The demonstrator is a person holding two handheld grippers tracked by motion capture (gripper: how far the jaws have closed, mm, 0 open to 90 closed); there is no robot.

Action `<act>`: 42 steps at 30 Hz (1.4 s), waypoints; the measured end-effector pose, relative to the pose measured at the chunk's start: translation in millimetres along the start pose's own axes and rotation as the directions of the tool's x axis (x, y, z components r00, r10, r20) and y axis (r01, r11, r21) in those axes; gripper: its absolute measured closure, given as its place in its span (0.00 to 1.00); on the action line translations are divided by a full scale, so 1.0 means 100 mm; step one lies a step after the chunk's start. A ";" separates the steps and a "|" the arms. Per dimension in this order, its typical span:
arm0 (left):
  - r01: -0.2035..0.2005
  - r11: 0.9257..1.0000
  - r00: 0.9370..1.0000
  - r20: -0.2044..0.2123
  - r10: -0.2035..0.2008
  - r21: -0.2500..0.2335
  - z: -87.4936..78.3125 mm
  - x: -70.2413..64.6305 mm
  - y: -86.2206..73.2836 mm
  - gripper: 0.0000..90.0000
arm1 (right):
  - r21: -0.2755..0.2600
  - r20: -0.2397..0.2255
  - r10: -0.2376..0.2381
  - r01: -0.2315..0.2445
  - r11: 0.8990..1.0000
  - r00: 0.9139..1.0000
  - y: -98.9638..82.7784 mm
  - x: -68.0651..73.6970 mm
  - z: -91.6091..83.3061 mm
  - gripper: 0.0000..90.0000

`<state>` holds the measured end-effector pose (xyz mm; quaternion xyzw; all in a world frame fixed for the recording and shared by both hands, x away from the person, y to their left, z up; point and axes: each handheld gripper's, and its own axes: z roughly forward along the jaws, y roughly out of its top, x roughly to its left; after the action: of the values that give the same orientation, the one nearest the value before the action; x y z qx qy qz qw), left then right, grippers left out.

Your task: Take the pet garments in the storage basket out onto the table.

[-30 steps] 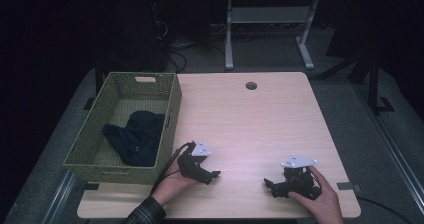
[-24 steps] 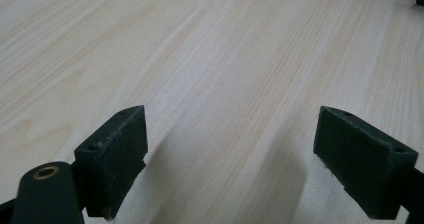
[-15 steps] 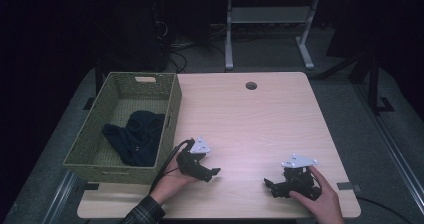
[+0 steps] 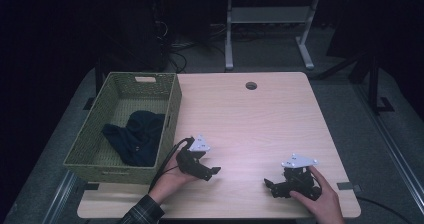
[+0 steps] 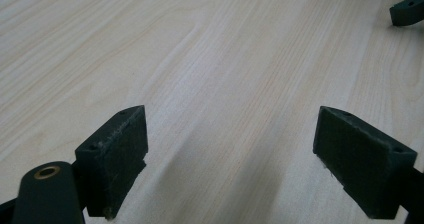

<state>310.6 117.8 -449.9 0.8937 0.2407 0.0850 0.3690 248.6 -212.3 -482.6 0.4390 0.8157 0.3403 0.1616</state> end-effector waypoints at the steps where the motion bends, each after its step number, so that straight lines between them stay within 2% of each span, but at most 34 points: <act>1: -0.001 1.000 1.000 0.000 0.001 0.001 0.00 0.00 0.00 0.15 | 0.000 0.000 0.000 0.000 1.000 1.000 0.00 0.00 0.00 0.00; 17: 0.011 1.000 1.000 0.015 -0.011 -0.014 -0.06 0.01 0.06 0.15 | 0.000 -0.001 -0.002 0.002 1.000 1.000 0.00 0.00 0.00 0.00; 32: 0.008 1.000 1.000 0.025 -0.008 -0.012 -0.15 0.01 0.15 0.16 | 0.000 -0.001 -0.002 0.002 1.000 1.000 0.00 0.00 0.00 0.00; 34: -0.005 1.000 1.000 0.025 0.005 -0.004 -0.16 0.01 0.16 0.16 | 0.000 -0.001 -0.002 0.002 1.000 1.000 0.00 0.00 0.00 0.00; 42: 0.006 1.000 1.000 0.026 -0.005 -0.011 -0.21 0.01 0.21 0.16 | 0.000 -0.001 -0.002 0.002 1.000 1.000 0.00 0.00 0.00 0.00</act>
<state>311.9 118.4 -420.6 0.8921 0.2379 0.0736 0.3770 248.6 -212.4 -482.7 0.4381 0.8161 0.3405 0.1617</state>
